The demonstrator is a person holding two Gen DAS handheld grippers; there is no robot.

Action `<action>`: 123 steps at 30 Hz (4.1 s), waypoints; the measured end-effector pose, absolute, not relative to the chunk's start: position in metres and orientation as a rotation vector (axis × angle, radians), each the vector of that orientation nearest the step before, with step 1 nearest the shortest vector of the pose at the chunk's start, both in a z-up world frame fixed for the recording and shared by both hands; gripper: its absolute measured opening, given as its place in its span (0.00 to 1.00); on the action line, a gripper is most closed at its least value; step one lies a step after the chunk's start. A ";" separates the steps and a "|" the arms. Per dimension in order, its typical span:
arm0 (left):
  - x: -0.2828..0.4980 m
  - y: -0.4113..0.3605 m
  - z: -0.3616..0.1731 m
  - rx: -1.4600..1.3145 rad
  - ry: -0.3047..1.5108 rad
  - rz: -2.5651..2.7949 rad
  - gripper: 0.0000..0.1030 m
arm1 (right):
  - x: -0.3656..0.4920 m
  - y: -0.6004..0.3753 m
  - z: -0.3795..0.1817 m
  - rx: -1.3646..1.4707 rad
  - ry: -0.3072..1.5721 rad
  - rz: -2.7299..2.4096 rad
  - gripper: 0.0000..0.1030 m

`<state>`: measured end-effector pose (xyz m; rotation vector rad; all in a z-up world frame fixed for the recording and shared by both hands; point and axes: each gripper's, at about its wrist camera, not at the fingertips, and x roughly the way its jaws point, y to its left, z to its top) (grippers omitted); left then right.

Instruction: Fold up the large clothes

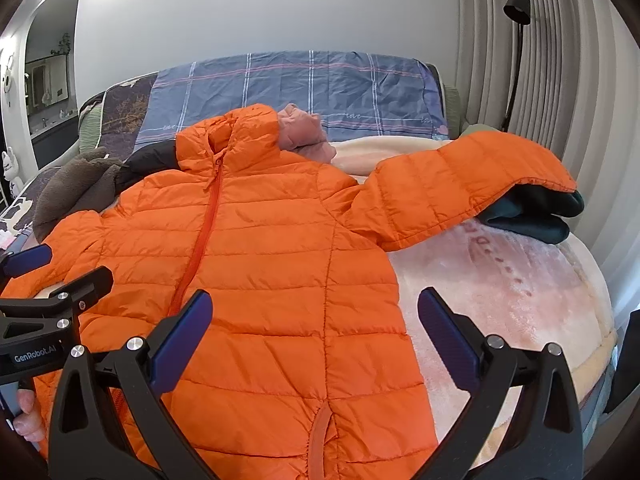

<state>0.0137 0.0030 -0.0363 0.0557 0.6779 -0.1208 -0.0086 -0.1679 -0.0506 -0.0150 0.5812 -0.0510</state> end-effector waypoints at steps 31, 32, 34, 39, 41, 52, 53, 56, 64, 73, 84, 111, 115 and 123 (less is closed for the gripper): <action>0.016 0.012 -0.050 0.041 0.725 -0.163 0.98 | -0.005 -0.161 -0.059 -0.036 0.644 -0.083 0.99; 0.017 0.013 -0.051 0.043 0.729 -0.158 0.98 | -0.004 -0.160 -0.060 -0.037 0.652 -0.084 0.99; 0.017 0.014 -0.053 0.040 0.733 -0.158 0.98 | -0.001 -0.159 -0.062 -0.036 0.671 -0.090 0.99; 0.019 0.020 -0.058 0.001 0.762 -0.174 0.98 | 0.006 -0.159 -0.068 -0.022 0.713 -0.100 0.99; 0.019 0.022 -0.059 -0.004 0.766 -0.171 0.98 | 0.008 -0.159 -0.069 -0.022 0.725 -0.107 0.99; 0.024 0.021 -0.065 0.011 0.809 -0.188 0.98 | 0.015 -0.156 -0.073 -0.038 0.758 -0.096 0.99; 0.023 0.021 -0.064 0.010 0.804 -0.184 0.98 | 0.016 -0.156 -0.074 -0.038 0.760 -0.098 0.99; 0.022 0.022 -0.063 0.010 0.787 -0.167 0.98 | 0.016 -0.157 -0.074 -0.034 0.761 -0.101 0.99; 0.018 0.016 -0.060 0.055 0.762 -0.159 0.98 | 0.015 -0.158 -0.072 -0.025 0.742 -0.109 0.99; 0.020 0.019 -0.065 0.021 0.785 -0.174 0.98 | 0.013 -0.160 -0.073 -0.015 0.741 -0.110 0.99; 0.032 0.030 -0.045 0.000 0.718 -0.225 0.91 | 0.025 -0.160 -0.066 -0.048 0.723 -0.053 0.99; 0.425 0.098 -0.013 -0.266 0.868 -0.115 0.59 | 0.417 -0.192 -0.005 0.345 0.844 0.352 0.53; 0.448 0.095 -0.028 -0.271 0.884 -0.148 0.59 | 0.448 -0.187 -0.022 0.377 0.885 0.383 0.54; 0.441 0.092 -0.029 -0.303 0.858 -0.246 0.08 | 0.438 -0.185 -0.011 0.448 0.800 0.521 0.03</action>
